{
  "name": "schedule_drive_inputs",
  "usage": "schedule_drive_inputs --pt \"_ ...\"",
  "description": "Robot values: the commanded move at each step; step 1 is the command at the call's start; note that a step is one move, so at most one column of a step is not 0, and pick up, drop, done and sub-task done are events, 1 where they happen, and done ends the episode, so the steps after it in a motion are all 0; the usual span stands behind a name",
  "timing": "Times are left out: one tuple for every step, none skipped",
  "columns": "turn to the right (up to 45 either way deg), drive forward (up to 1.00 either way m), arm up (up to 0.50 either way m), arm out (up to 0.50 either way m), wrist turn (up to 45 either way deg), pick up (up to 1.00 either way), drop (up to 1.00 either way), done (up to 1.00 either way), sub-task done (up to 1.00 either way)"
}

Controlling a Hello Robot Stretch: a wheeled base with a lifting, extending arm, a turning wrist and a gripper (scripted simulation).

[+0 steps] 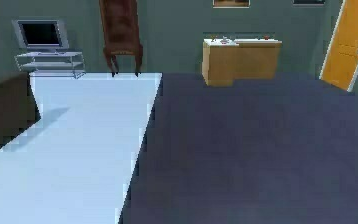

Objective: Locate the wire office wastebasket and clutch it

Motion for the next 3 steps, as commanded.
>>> schedule_drive_inputs --pt "-45.0 0.0 0.0 0.0 0.0 0.0 0.0 0.0 0.0" --pt "-45.0 0.0 0.0 0.0 0.0 0.0 0.0 0.0 0.0" --pt "-36.0 0.0 0.0 0.0 0.0 0.0 0.0 0.0 0.0"
